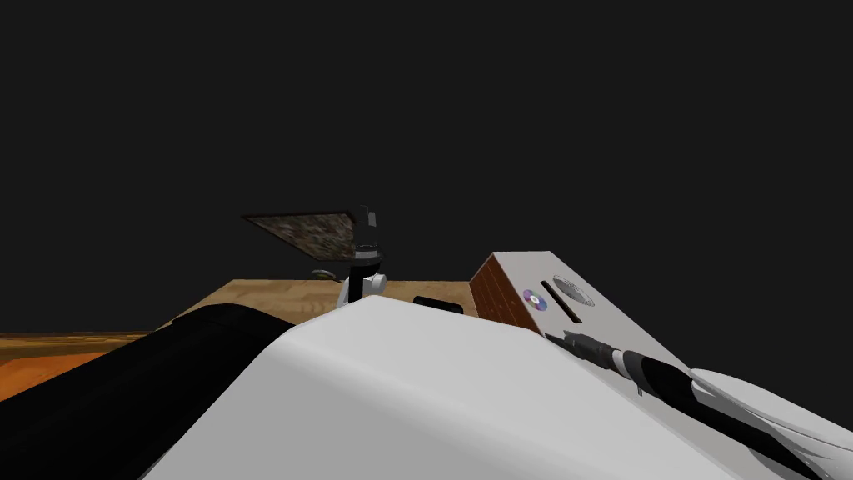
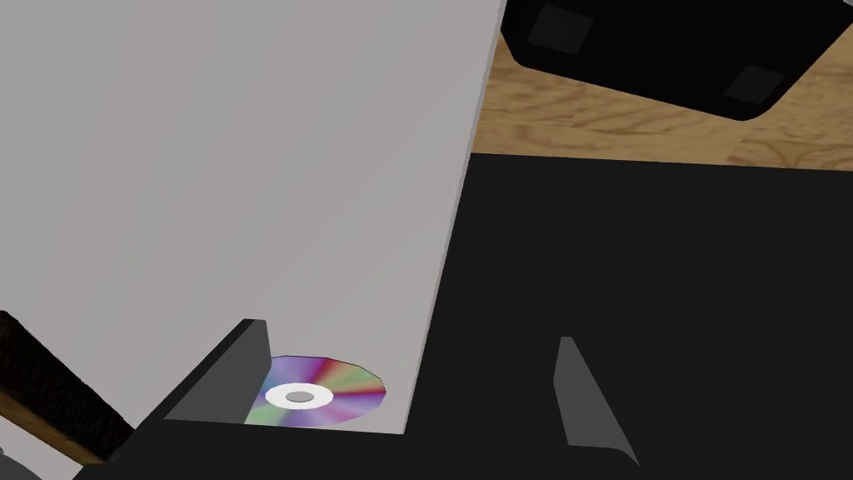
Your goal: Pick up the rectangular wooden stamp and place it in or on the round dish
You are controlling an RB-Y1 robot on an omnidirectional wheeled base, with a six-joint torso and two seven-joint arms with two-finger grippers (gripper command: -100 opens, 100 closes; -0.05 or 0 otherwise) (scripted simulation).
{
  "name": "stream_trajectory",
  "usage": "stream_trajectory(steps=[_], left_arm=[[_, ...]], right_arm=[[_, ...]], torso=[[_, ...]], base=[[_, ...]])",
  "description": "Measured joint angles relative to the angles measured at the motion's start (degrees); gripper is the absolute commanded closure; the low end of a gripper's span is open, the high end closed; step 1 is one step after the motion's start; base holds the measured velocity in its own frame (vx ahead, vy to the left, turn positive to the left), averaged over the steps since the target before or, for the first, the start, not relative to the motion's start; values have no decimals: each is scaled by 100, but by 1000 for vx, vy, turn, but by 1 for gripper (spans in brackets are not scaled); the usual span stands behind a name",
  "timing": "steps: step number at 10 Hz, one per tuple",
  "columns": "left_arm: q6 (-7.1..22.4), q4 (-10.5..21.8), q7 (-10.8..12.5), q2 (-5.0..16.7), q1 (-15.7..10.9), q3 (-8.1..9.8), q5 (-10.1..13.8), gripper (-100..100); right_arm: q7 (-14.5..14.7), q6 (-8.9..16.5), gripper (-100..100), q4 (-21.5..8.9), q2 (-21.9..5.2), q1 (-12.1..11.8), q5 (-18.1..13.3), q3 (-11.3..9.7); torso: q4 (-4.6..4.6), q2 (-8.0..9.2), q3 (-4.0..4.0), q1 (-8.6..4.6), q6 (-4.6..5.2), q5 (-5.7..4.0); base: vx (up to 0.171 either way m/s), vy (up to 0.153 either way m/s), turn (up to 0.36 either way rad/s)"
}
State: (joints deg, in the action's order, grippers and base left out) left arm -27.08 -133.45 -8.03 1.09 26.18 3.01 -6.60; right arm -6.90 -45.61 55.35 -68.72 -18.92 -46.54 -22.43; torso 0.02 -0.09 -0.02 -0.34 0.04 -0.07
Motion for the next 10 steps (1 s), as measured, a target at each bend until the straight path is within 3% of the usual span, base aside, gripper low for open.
stream_trajectory(steps=[6,10], left_arm=[[0,0,0,0,0,0,0,0],[0,0,0,0,2,1,0,0]], right_arm=[[-258,-121,-100,-917,-107,312,0,-237],[-460,-146,-100,-1372,-189,332,67,-346]], torso=[[-1,-3,-2,2,3,-1],[-1,-2,-1,4,12,-1]], base=[[-24,-37,230],[-23,-35,145]])
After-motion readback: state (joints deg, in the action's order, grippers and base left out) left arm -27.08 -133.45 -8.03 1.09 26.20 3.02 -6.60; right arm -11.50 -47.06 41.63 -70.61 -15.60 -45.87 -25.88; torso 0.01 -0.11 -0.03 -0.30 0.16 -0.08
